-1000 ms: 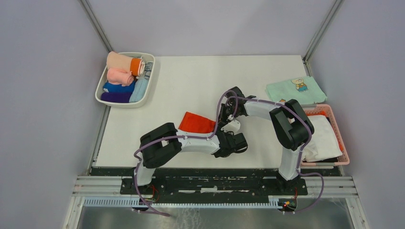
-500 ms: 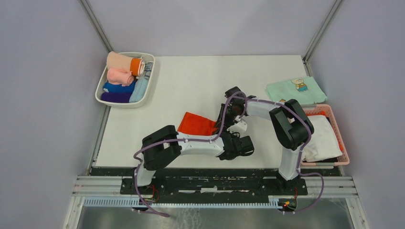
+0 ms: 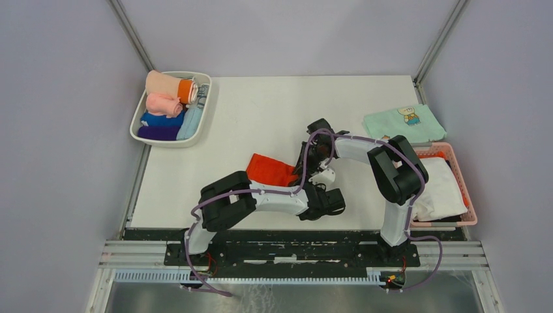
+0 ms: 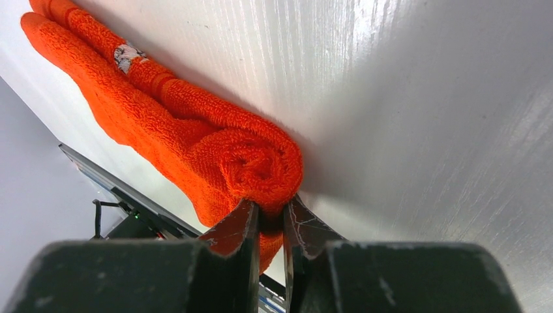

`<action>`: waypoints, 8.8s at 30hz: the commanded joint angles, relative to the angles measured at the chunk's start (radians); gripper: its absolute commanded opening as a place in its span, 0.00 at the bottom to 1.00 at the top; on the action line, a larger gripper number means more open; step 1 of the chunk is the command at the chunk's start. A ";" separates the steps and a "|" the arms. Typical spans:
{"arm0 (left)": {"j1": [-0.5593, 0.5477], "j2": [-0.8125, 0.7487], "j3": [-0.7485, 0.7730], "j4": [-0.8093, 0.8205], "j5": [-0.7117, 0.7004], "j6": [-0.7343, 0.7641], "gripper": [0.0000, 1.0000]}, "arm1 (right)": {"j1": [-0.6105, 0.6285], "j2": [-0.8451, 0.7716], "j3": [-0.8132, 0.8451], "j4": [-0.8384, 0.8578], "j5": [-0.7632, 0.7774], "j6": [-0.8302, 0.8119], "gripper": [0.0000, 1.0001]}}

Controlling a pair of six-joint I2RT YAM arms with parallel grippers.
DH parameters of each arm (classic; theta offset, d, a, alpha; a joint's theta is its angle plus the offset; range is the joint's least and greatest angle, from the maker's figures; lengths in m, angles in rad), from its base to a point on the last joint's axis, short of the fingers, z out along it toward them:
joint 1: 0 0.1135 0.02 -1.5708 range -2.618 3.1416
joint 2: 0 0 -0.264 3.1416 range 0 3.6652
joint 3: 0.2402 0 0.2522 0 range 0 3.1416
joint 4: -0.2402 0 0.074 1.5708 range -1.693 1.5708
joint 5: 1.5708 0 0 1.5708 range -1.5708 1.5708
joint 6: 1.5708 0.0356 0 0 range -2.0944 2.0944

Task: Roll the towels
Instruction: Roll the towel at the center of the board.

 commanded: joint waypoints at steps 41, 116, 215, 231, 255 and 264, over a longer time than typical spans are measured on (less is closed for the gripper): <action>0.607 -0.626 -0.838 0.918 1.096 -0.383 0.12 | -0.041 -0.024 -0.178 0.700 -0.290 0.252 0.64; 0.029 -0.020 -0.041 0.283 0.087 0.110 0.52 | -0.036 -0.109 -0.064 -0.040 0.220 0.009 0.09; 0.055 -0.094 -0.166 0.228 0.023 -0.018 0.46 | 0.016 -0.062 -0.066 0.119 0.039 0.085 0.32; 0.312 -0.407 -0.506 0.600 0.588 -0.052 0.17 | -0.073 -0.148 -0.199 0.490 -0.141 0.170 0.62; 0.748 -0.391 -0.877 1.283 1.401 -0.557 0.16 | -0.053 0.137 -0.228 0.870 -0.296 0.318 0.62; 0.756 -0.412 -0.865 1.138 1.355 -0.498 0.34 | -0.030 0.055 -0.168 0.528 -0.178 0.102 0.41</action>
